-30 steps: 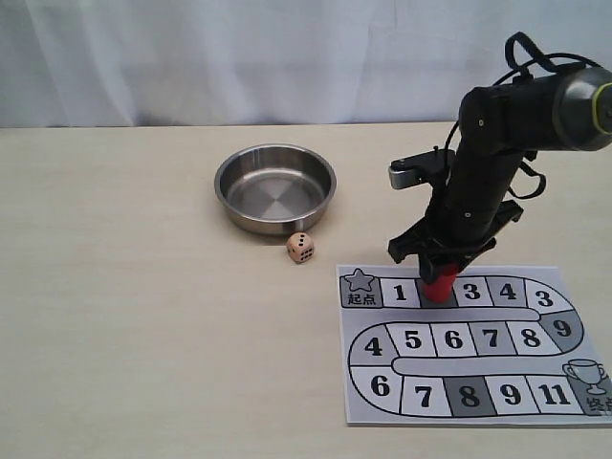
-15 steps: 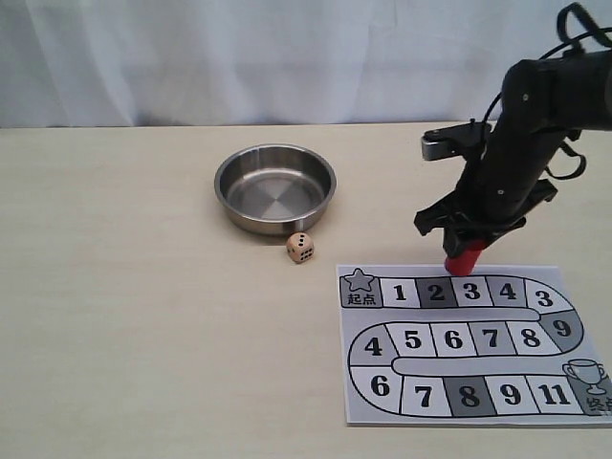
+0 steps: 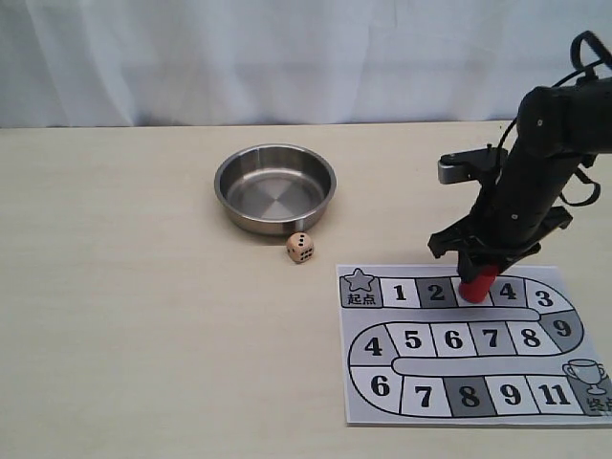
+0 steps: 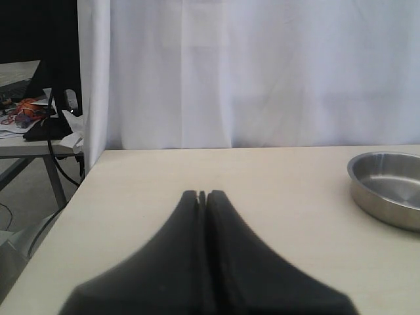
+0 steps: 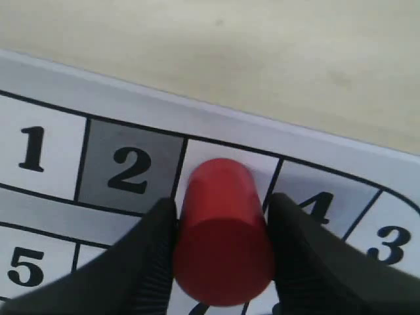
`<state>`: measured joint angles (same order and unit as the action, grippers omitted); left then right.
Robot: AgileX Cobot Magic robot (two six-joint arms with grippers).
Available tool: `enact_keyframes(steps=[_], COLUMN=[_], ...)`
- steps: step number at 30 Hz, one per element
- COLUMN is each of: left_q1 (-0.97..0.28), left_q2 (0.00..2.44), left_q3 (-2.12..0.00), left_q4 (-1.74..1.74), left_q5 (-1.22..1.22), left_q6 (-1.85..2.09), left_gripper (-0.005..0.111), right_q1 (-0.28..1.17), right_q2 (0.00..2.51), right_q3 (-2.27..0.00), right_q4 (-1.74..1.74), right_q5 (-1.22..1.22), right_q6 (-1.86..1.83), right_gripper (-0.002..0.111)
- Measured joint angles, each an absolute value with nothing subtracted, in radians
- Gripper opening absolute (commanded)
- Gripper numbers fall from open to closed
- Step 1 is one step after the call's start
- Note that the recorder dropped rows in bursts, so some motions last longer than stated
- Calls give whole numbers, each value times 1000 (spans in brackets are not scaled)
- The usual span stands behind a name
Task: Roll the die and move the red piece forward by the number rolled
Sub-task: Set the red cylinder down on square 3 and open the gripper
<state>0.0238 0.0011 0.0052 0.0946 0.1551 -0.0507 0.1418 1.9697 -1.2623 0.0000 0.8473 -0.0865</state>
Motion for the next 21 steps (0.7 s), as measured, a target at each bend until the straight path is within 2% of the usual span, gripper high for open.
enact_keyframes(steps=[2, 4, 11, 13, 15, 21], left_q1=[24, 24, 24, 24, 24, 24], left_q2=[1, 1, 1, 1, 1, 1], left_q3=[5, 5, 5, 5, 5, 5], left_q4=[95, 95, 95, 95, 95, 95], left_q5=[155, 155, 155, 155, 155, 155], left_q6=[-51, -51, -51, -51, -51, -51], left_gripper=[0, 0, 0, 0, 0, 0], right_q1=[142, 142, 142, 142, 142, 142], right_q2=[1982, 1984, 1986, 1998, 2004, 1991], right_q3=[-1261, -1261, -1262, -1260, -1256, -1256], right_q4=[0, 0, 0, 0, 0, 0], right_q5=[847, 847, 847, 837, 831, 789], right_q6=[-87, -87, -80, -73, -68, -50], right_gripper=[5, 10, 55, 63, 66, 66])
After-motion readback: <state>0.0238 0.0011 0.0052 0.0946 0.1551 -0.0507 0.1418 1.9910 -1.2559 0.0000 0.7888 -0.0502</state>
